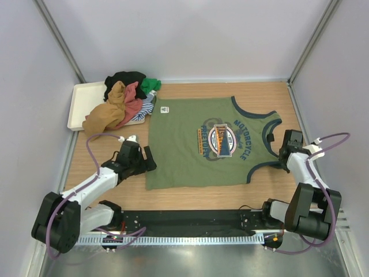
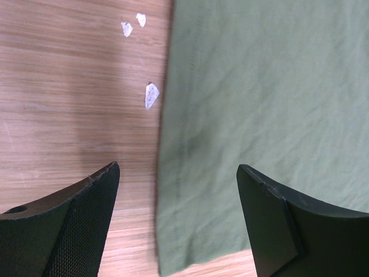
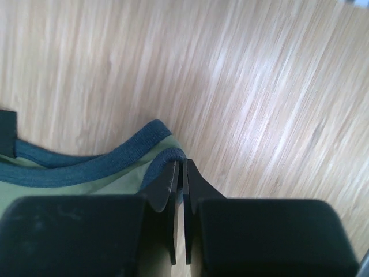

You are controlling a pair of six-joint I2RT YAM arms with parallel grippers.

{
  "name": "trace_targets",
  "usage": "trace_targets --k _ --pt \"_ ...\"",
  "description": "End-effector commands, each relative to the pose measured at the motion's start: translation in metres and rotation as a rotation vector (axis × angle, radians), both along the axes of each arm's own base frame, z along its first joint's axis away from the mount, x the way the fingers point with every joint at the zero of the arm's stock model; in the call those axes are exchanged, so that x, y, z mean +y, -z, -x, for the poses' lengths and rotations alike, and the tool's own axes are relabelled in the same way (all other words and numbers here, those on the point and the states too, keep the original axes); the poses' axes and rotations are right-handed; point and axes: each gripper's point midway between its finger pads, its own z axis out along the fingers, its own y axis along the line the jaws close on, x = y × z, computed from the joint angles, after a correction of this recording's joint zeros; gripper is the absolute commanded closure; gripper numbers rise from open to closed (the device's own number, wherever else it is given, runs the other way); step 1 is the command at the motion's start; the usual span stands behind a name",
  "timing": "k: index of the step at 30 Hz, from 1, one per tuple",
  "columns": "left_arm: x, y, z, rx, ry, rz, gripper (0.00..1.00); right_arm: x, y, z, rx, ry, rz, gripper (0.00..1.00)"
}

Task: Fold and stack the tank tops
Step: Flatten the tank top out

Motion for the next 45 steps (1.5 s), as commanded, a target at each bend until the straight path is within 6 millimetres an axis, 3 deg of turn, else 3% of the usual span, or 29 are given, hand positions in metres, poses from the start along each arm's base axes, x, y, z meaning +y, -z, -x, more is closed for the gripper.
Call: trace_targets --k 1,4,7,11,14,19,25,29,33,38,45 --pt "-0.004 -0.008 -0.010 0.002 -0.022 0.014 0.17 -0.031 -0.034 -0.010 -0.029 0.041 0.162 0.91" --pt "0.001 -0.005 -0.012 0.025 -0.041 -0.014 0.16 -0.038 -0.049 -0.016 -0.082 0.021 0.220 0.85" --pt "0.001 -0.004 -0.014 0.025 -0.049 -0.017 0.16 -0.032 -0.053 -0.024 -0.125 -0.043 0.208 0.69" --pt "-0.001 -0.005 -0.015 0.026 -0.051 -0.006 0.16 -0.031 -0.064 -0.020 -0.147 -0.031 0.212 0.24" --pt "-0.005 -0.002 -0.013 0.043 -0.042 0.009 0.16 -0.027 -0.072 -0.025 -0.202 -0.055 0.209 0.17" --pt "-0.007 0.002 -0.007 0.078 -0.038 0.022 0.16 -0.015 -0.073 -0.033 -0.264 -0.073 0.142 0.16" --pt "0.007 0.001 0.005 0.119 -0.123 -0.005 0.17 -0.008 -0.063 -0.034 -0.283 -0.072 0.099 0.16" --pt "0.005 0.003 0.024 0.207 -0.152 0.026 0.19 0.006 -0.053 -0.046 -0.333 -0.124 0.031 0.14" --pt "-0.010 0.003 0.037 0.251 -0.116 0.115 0.28 0.013 -0.042 -0.048 -0.337 -0.134 -0.009 0.13" --pt "-0.022 0.008 0.056 0.303 -0.074 0.163 0.50 0.013 -0.041 -0.049 -0.344 -0.139 -0.008 0.13" --pt "-0.013 0.012 0.079 0.324 -0.151 0.152 0.48 0.020 -0.034 -0.048 -0.369 -0.156 -0.029 0.13"
